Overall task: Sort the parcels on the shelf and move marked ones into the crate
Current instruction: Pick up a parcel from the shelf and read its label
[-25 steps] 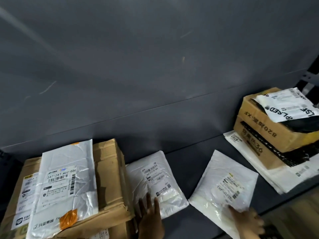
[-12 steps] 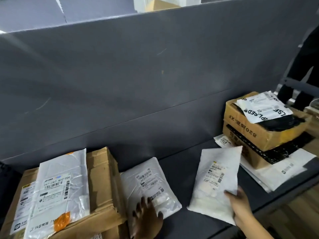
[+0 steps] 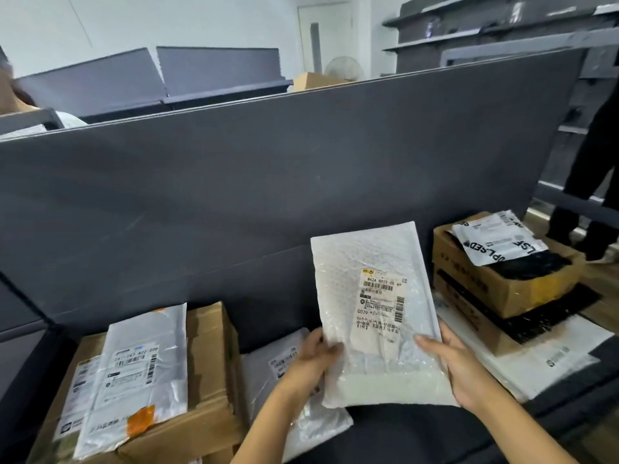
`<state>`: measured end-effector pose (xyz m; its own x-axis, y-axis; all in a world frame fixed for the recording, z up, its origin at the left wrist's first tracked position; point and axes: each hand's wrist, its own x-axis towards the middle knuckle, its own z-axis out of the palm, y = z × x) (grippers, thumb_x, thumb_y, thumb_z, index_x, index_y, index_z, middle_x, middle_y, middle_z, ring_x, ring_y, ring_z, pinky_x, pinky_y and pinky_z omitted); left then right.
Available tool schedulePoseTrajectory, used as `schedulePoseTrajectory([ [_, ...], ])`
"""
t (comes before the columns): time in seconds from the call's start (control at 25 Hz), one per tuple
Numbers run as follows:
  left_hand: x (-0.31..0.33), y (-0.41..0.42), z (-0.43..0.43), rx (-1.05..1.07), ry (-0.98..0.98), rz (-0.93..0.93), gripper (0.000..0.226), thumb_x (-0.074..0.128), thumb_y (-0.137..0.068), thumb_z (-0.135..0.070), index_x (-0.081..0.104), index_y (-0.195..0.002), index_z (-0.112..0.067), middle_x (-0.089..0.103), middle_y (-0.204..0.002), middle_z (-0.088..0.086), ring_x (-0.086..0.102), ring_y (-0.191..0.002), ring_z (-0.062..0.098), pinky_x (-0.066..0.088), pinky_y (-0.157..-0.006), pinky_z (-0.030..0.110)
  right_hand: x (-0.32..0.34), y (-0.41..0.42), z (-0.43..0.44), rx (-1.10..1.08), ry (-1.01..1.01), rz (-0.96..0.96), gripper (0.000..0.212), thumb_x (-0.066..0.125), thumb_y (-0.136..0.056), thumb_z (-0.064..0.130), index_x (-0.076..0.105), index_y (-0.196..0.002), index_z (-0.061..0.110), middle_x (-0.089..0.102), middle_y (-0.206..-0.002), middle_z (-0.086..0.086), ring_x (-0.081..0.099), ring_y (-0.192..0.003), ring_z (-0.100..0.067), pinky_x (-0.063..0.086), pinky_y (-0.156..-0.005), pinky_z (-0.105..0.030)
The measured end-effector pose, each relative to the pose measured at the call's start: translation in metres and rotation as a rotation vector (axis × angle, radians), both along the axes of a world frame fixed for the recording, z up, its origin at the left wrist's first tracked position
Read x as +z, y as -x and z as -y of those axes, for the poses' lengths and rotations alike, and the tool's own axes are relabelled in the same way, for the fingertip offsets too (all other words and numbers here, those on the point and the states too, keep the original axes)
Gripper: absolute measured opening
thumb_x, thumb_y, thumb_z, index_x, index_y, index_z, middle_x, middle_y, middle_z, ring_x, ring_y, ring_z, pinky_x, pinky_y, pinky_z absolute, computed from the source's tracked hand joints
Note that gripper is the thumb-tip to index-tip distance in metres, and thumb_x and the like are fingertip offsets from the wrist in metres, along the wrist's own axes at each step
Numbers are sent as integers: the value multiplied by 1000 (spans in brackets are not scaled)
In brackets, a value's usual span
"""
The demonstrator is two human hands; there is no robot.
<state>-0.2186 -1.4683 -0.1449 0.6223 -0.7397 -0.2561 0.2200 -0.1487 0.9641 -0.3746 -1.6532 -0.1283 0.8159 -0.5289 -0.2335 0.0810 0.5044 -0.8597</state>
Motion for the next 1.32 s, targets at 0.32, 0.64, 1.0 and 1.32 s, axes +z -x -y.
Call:
schedulePoseTrajectory([
  [0.32, 40, 6, -33, 118, 105, 444, 19, 63, -88, -9, 62, -104, -18, 71, -92, -8, 66, -86, 6, 52, -73, 21, 9, -24, -15, 118, 16, 9, 70, 80, -59, 24, 56, -123, 11, 69, -113, -10, 68, -96, -25, 56, -75, -37],
  [0.64, 41, -6, -49, 222, 173, 299, 34, 67, -78, -24, 60, -109, -15, 69, -110, 10, 66, -102, 30, 56, -86, 42, 44, -30, -28, 142, 403, 110, 61, 83, -56, 46, 63, -109, 22, 72, -109, 4, 68, -101, -12, 57, -79, -26],
  [1.0, 50, -1, -39, 301, 198, 271, 50, 72, -68, -38, 57, -113, -22, 71, -109, 2, 69, -98, 20, 57, -83, 39, 58, -44, -24, 68, 523, 60, 22, 60, -88, 16, 61, -109, 22, 72, -105, 4, 69, -96, -11, 57, -74, -25],
  [1.32, 11, 11, -41, 442, 0, 179, 23, 64, -88, -15, 57, -107, -24, 68, -110, 4, 67, -98, 18, 56, -86, 36, 2, -65, -27, 42, 523, -122, 39, 62, -88, 17, 54, -123, 30, 64, -120, 3, 62, -106, -15, 48, -97, -38],
])
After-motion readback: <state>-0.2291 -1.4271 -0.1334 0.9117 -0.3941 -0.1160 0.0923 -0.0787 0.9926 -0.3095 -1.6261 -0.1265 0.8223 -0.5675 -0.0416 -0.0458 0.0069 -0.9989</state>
